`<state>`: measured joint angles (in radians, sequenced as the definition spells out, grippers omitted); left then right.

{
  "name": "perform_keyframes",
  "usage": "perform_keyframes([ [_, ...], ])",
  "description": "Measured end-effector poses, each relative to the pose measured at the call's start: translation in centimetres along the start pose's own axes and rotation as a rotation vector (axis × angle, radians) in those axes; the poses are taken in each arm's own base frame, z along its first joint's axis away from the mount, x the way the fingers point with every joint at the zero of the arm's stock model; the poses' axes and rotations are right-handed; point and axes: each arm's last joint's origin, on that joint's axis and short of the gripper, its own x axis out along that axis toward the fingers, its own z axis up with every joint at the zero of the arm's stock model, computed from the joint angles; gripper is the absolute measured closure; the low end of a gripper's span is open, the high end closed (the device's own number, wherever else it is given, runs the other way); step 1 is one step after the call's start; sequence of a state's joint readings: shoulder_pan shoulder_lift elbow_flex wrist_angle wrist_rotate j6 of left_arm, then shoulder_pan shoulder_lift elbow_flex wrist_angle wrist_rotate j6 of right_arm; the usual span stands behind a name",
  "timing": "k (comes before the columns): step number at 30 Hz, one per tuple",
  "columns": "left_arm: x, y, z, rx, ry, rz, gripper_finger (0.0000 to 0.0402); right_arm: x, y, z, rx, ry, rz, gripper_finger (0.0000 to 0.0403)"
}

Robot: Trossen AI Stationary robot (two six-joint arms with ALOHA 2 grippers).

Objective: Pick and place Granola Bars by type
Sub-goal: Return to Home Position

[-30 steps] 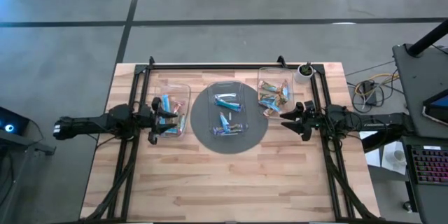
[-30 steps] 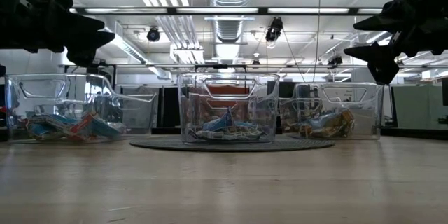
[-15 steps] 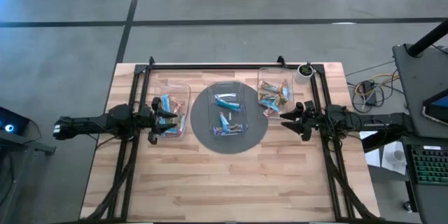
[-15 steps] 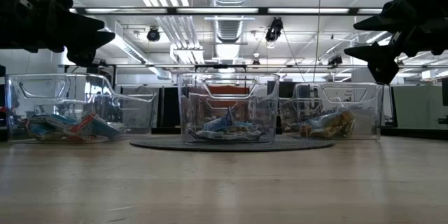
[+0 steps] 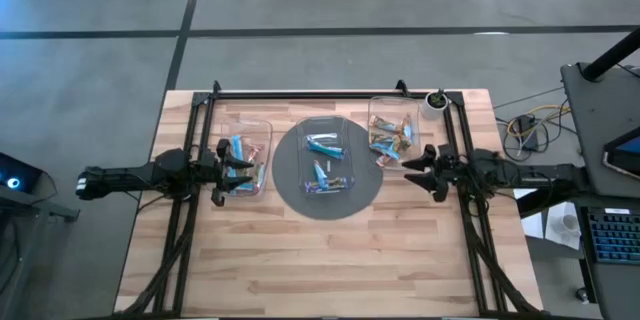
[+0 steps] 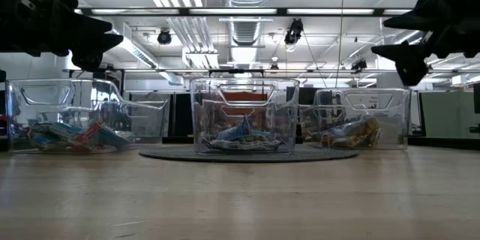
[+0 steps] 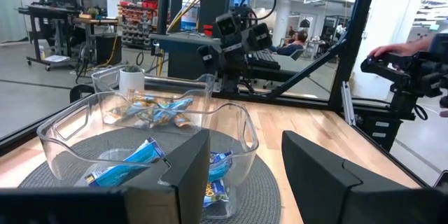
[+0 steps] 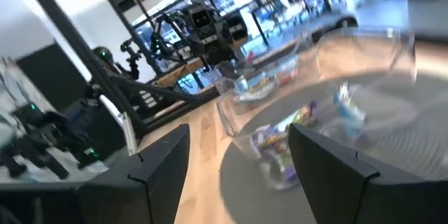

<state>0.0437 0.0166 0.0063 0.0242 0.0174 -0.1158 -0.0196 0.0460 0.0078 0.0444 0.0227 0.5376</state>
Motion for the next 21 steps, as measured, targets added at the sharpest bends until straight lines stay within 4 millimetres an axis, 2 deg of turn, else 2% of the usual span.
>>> perform_keyframes([
  [5, 0.00, 0.00, 0.00, 0.000, 0.000, 0.000, 0.0239, -0.24, 0.16, 0.29, -0.197, -0.037, 0.017, 0.0170],
  [11, 0.00, 0.00, -0.01, 0.000, 0.001, 0.000, 0.0239, -0.32, 0.39, 0.66, -0.548, -0.084, 0.026, 0.0170],
  [16, 0.00, 0.00, -0.01, 0.000, 0.001, 0.000, 0.0239, -0.32, 0.37, 0.67, -0.547, -0.079, 0.043, 0.0170],
  [21, 0.00, 0.00, -0.01, 0.000, 0.002, 0.000, 0.0239, -0.37, 0.75, 0.45, -0.562, -0.040, 0.193, 0.0170],
])
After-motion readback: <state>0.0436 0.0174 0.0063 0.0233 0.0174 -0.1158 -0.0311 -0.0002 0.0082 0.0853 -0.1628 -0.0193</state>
